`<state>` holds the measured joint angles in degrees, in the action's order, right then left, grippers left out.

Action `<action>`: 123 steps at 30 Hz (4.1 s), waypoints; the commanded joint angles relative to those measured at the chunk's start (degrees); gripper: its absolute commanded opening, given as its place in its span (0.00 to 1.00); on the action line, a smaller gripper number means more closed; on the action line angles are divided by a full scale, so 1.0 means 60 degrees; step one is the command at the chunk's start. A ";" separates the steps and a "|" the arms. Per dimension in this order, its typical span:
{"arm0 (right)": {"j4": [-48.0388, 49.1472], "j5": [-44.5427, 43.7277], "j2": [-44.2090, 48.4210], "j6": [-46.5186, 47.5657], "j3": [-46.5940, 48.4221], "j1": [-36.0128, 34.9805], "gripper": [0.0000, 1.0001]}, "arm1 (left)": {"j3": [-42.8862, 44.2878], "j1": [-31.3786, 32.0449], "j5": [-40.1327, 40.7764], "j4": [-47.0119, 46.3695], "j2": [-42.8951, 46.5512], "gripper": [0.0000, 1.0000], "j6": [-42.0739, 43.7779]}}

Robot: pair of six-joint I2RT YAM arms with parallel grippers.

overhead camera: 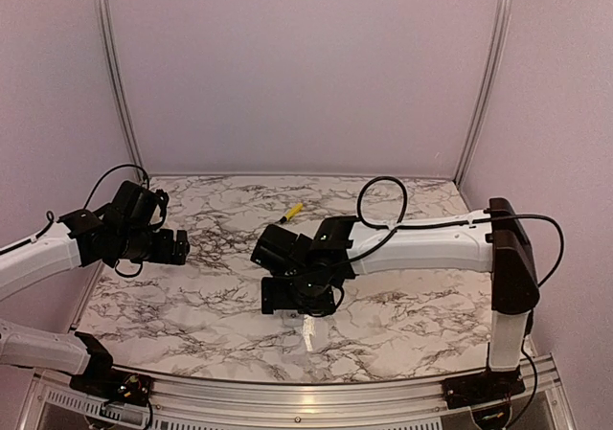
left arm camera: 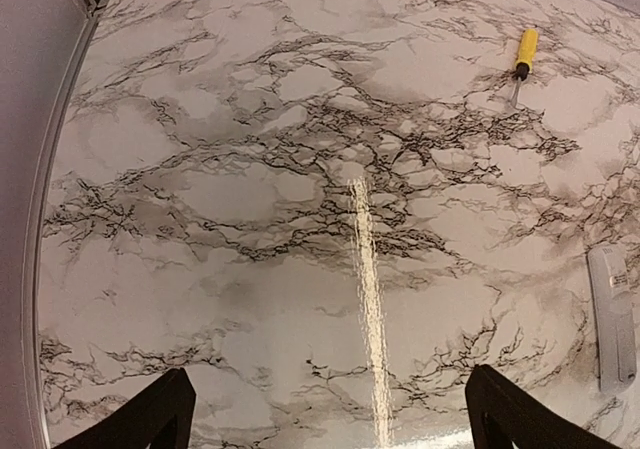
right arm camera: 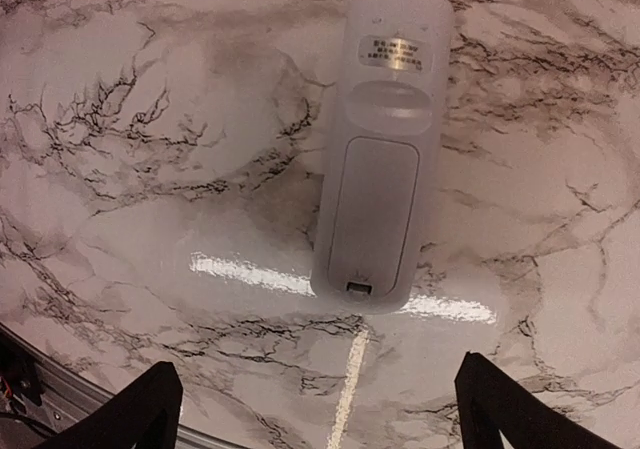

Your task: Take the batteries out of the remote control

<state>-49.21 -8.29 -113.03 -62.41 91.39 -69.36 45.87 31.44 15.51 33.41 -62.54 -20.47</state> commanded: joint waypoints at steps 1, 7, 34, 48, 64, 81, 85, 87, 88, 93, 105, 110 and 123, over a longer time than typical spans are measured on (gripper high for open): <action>-0.0880 -0.0262 -0.0780 -0.0819 0.1038 -0.0107 0.94 | 0.0061 0.0111 0.0151 0.0216 0.0241 0.99 -0.0089; -0.1566 -0.0394 -0.1468 -0.1075 0.1694 -0.0112 0.93 | 0.0062 0.0208 0.0176 0.0218 0.0253 0.99 -0.0084; -0.1021 0.0011 -0.2378 -0.0453 0.1467 0.0489 0.72 | 0.0077 0.0312 0.0301 0.0233 0.0199 0.99 -0.0104; -0.1136 0.0244 -0.2806 0.0065 0.1752 0.0698 0.64 | 0.0081 0.0323 0.0417 0.0221 0.0083 0.99 -0.0132; -0.1451 0.0370 -0.3056 0.0557 0.1696 0.0574 0.50 | 0.0093 0.0313 0.0462 0.0230 0.0063 0.99 -0.0119; -0.0866 -0.0267 -0.2145 0.1341 0.1086 0.0420 0.28 | 0.0206 0.0311 0.0256 0.0238 0.0471 0.99 0.0009; -0.0889 -0.0568 -0.1857 0.1581 0.1037 0.0399 0.27 | 0.0260 0.0312 0.0307 0.0281 0.0394 0.99 0.0013; -0.0862 -0.0771 -0.1657 0.1712 0.0972 0.0379 0.27 | 0.0314 0.0312 0.0267 0.0287 0.0337 0.99 0.0051; -0.0845 -0.0828 -0.1532 0.1766 0.0918 0.0383 0.27 | 0.0354 0.0312 0.0207 0.0291 0.0330 0.99 0.0073; -0.0736 -0.1186 -0.1060 0.2252 0.0750 0.0398 0.26 | 0.0418 0.0312 -0.0169 0.0277 0.0473 0.99 0.0147; -0.0257 -0.1386 -0.0308 0.3906 0.0490 0.0898 0.25 | 0.0848 0.0312 0.0127 0.0276 0.0803 0.99 -0.0499; 0.0302 -0.1447 0.0126 0.5043 0.0326 0.1156 0.24 | 0.1320 0.0312 -0.0519 0.0422 0.0183 0.99 -0.0097; 0.1481 -0.0913 0.1575 0.7766 -0.0865 0.2174 0.24 | 0.3202 0.0442 -0.2532 0.0699 -0.2356 0.99 -0.0550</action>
<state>-43.55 -15.03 -105.45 -22.35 86.67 -57.71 62.41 33.06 7.77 36.80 -73.71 -21.93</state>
